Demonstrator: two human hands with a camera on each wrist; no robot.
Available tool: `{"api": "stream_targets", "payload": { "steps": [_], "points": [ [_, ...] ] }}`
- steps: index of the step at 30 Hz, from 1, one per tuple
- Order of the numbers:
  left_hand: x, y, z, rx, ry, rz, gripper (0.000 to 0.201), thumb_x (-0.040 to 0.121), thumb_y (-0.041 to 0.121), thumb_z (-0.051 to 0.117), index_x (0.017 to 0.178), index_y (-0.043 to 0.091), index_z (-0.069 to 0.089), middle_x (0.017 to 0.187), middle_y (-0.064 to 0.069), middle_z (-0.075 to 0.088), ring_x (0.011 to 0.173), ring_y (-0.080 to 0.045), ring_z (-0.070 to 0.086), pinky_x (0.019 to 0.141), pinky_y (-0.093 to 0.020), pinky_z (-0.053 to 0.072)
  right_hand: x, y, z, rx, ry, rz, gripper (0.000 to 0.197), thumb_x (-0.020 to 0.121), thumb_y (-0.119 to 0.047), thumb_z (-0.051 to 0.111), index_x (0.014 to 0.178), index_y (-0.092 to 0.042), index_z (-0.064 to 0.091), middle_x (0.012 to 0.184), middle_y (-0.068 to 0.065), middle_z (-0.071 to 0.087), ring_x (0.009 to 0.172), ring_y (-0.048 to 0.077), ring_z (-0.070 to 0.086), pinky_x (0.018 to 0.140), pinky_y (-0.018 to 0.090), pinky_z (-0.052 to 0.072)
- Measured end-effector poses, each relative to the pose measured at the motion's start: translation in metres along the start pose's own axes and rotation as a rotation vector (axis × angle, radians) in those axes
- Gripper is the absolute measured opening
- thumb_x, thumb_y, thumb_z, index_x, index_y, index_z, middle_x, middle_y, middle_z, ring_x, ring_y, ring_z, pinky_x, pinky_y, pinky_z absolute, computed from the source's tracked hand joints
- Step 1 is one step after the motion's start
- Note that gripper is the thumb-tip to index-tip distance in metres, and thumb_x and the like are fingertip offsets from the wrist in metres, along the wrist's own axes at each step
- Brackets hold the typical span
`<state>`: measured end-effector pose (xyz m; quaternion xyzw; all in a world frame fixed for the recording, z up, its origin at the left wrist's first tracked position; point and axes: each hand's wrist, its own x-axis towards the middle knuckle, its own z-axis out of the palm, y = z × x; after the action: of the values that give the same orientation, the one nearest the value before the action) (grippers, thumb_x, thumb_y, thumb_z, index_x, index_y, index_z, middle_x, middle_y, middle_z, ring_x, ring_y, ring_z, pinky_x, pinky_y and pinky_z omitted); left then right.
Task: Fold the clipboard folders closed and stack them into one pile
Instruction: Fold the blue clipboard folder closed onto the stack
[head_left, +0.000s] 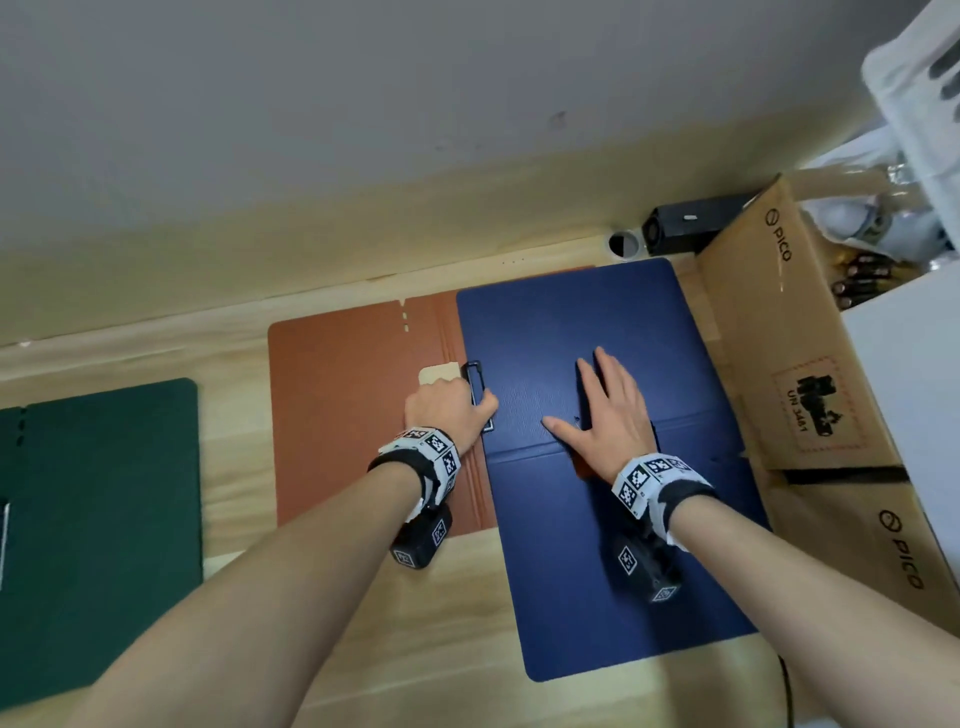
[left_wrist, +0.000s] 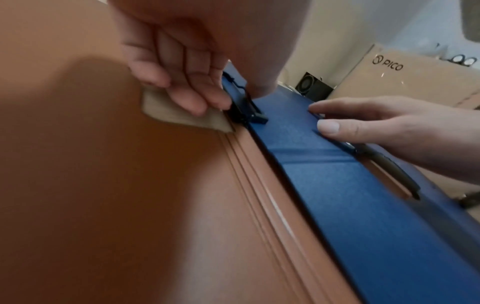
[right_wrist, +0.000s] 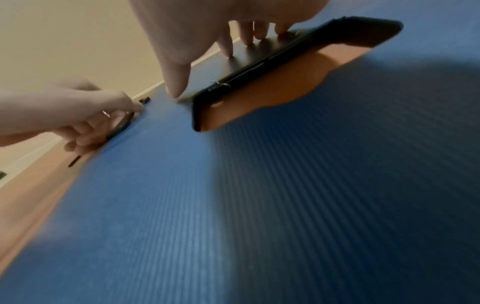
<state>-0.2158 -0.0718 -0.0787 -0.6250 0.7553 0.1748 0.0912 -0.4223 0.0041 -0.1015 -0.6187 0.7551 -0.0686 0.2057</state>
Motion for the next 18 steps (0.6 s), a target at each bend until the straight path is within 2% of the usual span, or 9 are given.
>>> {"api": "stream_targets", "payload": {
  "steps": [3,6,8,10,14,16,18],
  "points": [
    [-0.002,-0.007,-0.003,0.081,0.011,0.106,0.035,0.095,0.034,0.039,0.067,0.013,0.047,0.078,-0.011,0.065,0.077,-0.034,0.063,0.06,-0.032,0.036,-0.001,0.001,0.003,-0.033,-0.011,-0.013,0.093,0.083,-0.071,0.048,0.154,-0.02,0.016,0.165,0.002,0.002,0.151,0.022,0.003,0.12,0.039,0.013],
    [-0.006,-0.018,-0.007,0.159,-0.027,0.152,0.028,0.095,0.024,0.038,0.068,0.016,0.044,0.08,-0.01,0.063,0.081,-0.035,0.063,0.06,-0.033,0.035,-0.002,0.003,0.0,-0.044,-0.01,-0.015,0.094,0.083,-0.072,0.047,0.155,-0.021,0.014,0.165,0.001,0.001,0.151,0.022,0.003,0.12,0.039,0.013],
    [-0.009,-0.028,-0.009,0.157,-0.036,0.122,0.032,0.095,0.027,0.038,0.066,0.015,0.046,0.074,-0.008,0.059,0.079,-0.034,0.063,0.06,-0.032,0.035,-0.002,0.004,-0.002,-0.046,-0.012,-0.01,0.094,0.083,-0.072,0.047,0.155,-0.02,0.015,0.165,0.002,0.001,0.151,0.022,0.003,0.121,0.04,0.013],
    [-0.012,-0.037,-0.008,0.129,-0.032,0.069,0.038,0.094,0.037,0.038,0.067,0.013,0.051,0.071,-0.006,0.056,0.076,-0.032,0.063,0.059,-0.031,0.036,-0.004,0.004,-0.003,-0.048,-0.017,-0.001,0.095,0.082,-0.072,0.048,0.155,-0.02,0.015,0.165,0.002,0.002,0.151,0.022,0.004,0.121,0.04,0.013],
    [-0.019,-0.045,-0.006,0.077,-0.039,-0.02,0.045,0.094,0.049,0.038,0.072,0.013,0.054,0.081,-0.009,0.068,0.072,-0.031,0.058,0.06,-0.031,0.036,-0.005,-0.001,-0.003,-0.06,-0.029,0.009,0.095,0.082,-0.072,0.048,0.154,-0.019,0.016,0.165,0.003,0.003,0.151,0.023,0.004,0.121,0.04,0.013],
    [-0.025,-0.045,-0.011,0.067,-0.039,-0.039,0.046,0.096,0.051,0.036,0.076,0.013,0.053,0.085,-0.01,0.068,0.079,-0.032,0.063,0.061,-0.031,0.037,-0.004,-0.004,-0.004,-0.046,-0.032,0.021,0.095,0.082,-0.071,0.05,0.154,-0.019,0.017,0.164,0.003,0.004,0.15,0.023,0.004,0.121,0.041,0.014],
    [-0.036,-0.039,-0.012,0.011,-0.046,-0.029,0.046,0.096,0.05,0.036,0.074,0.013,0.054,0.08,-0.009,0.065,0.078,-0.031,0.063,0.061,-0.031,0.04,-0.005,-0.004,-0.008,-0.02,-0.012,0.032,0.091,0.083,-0.066,0.054,0.153,-0.017,0.022,0.164,0.003,0.008,0.15,0.023,0.006,0.122,0.041,0.015]
  ]
}}
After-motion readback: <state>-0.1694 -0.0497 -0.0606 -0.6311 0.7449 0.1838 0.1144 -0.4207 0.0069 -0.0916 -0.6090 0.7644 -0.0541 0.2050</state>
